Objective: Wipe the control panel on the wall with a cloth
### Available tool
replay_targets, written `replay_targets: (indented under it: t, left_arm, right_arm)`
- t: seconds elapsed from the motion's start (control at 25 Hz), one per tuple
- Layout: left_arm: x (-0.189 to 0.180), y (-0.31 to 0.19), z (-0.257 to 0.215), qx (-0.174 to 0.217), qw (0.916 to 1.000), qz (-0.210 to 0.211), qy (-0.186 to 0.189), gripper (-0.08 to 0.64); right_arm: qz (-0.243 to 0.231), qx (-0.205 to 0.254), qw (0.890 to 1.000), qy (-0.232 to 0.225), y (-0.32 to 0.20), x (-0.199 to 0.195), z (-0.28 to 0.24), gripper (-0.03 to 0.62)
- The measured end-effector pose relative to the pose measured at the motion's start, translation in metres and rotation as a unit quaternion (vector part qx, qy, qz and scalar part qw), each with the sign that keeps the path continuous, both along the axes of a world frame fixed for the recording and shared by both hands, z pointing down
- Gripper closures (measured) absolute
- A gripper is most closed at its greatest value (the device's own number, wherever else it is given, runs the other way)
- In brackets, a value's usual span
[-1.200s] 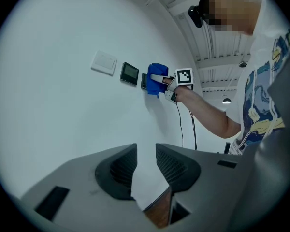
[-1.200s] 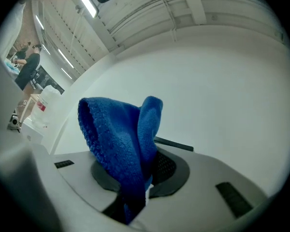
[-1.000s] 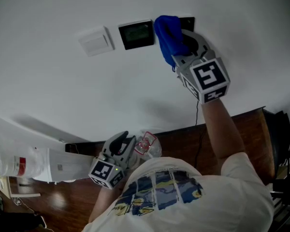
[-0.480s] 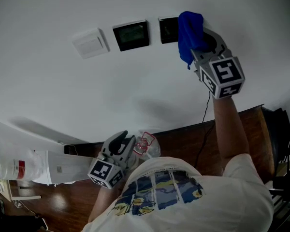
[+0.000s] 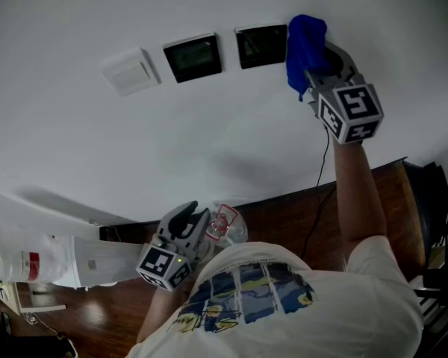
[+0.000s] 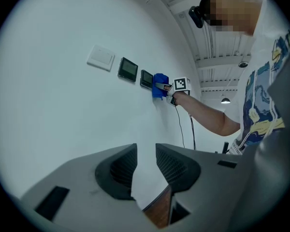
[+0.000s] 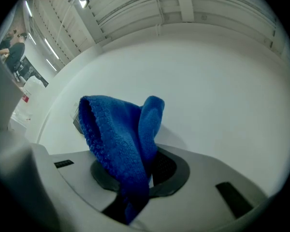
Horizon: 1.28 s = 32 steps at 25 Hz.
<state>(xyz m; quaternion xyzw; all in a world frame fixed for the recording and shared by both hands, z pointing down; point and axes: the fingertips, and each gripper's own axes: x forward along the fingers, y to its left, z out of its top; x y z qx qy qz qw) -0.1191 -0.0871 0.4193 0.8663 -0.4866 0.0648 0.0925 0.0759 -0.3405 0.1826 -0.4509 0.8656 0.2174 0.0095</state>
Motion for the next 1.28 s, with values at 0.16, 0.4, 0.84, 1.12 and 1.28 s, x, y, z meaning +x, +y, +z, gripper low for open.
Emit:
replay_targets:
  t: [0.16, 0.4, 0.84, 1.12, 1.28]
  left_arm:
    - [-0.001, 0.000, 0.001, 0.001, 1.0000, -0.001, -0.001, 0.463]
    - [-0.003, 0.001, -0.001, 0.001, 1.0000, -0.002, 0.001, 0.463]
    - [0.002, 0.003, -0.003, -0.004, 0.9997, 0.008, 0.021, 0.463]
    - [0.011, 0.002, -0.003, 0.000, 0.9997, 0.022, 0.010, 0.463]
    - [0.012, 0.002, 0.000, -0.002, 0.9996, 0.026, 0.012, 0.463]
  right_arm:
    - [-0.002, 0.003, 1.000, 0.007, 0.000, 0.000, 0.000, 0.494]
    - [-0.008, 0.013, 1.000, 0.011, 0.011, 0.002, 0.001, 0.494]
    - [-0.034, -0.001, 0.999, 0.018, 0.096, 0.009, 0.044, 0.494]
    - [-0.041, -0.064, 0.997, 0.000, 0.154, 0.018, 0.102, 0.494]
    - [-0.049, -0.086, 0.995, -0.008, 0.181, 0.022, 0.130, 0.494]
